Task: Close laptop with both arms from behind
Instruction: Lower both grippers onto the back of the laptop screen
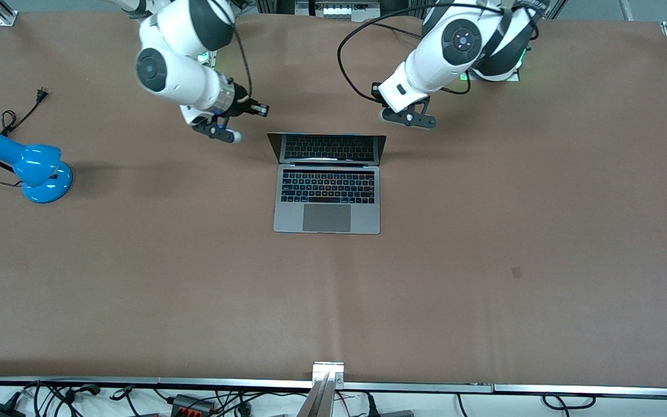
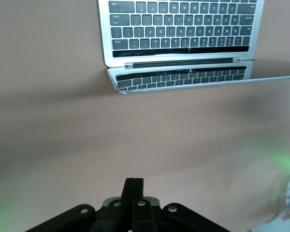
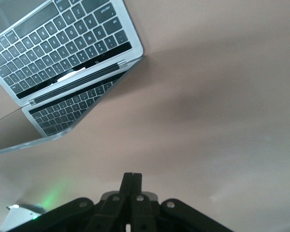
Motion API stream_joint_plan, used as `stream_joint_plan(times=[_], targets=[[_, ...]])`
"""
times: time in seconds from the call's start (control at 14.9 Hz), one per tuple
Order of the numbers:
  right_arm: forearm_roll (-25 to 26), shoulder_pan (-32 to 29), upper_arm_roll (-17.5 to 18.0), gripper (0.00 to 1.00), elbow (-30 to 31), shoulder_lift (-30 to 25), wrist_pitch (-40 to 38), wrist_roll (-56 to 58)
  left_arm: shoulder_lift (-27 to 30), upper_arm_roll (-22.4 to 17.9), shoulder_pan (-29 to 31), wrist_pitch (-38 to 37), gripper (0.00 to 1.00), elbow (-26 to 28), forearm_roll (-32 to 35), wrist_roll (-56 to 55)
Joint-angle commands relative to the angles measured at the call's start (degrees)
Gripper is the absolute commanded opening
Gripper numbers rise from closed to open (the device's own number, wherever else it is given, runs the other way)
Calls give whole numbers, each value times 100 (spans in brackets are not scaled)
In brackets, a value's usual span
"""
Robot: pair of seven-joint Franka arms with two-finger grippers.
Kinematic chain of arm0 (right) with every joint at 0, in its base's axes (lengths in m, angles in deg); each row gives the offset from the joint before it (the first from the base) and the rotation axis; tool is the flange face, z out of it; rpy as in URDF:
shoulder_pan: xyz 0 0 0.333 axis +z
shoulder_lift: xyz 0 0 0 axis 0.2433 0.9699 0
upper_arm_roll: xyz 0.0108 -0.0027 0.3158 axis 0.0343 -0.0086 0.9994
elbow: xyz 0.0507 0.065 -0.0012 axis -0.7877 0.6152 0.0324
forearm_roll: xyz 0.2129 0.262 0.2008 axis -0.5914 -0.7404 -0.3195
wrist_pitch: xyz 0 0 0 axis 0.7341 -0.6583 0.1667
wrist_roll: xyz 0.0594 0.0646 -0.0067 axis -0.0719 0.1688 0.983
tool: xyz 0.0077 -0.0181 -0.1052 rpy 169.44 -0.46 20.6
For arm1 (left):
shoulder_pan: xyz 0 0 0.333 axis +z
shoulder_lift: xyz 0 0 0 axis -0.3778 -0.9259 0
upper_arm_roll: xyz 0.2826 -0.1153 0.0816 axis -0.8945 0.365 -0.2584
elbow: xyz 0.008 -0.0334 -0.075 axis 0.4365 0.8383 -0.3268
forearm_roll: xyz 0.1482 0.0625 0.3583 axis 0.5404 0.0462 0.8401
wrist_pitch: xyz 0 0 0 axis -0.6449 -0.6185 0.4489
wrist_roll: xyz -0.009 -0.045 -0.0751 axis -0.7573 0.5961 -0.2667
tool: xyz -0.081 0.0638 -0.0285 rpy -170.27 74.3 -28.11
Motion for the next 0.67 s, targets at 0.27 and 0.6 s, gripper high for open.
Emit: stream_joint_plan(times=[0.27,0.6], targets=[[-221,563,-75,0,23,440,1025,-180,-613,254,72,1802,1,344,-111,241],[-194,492,-110,0,-470,976,1307,-40,-931,246,151,2532,1,336,-111,944]])
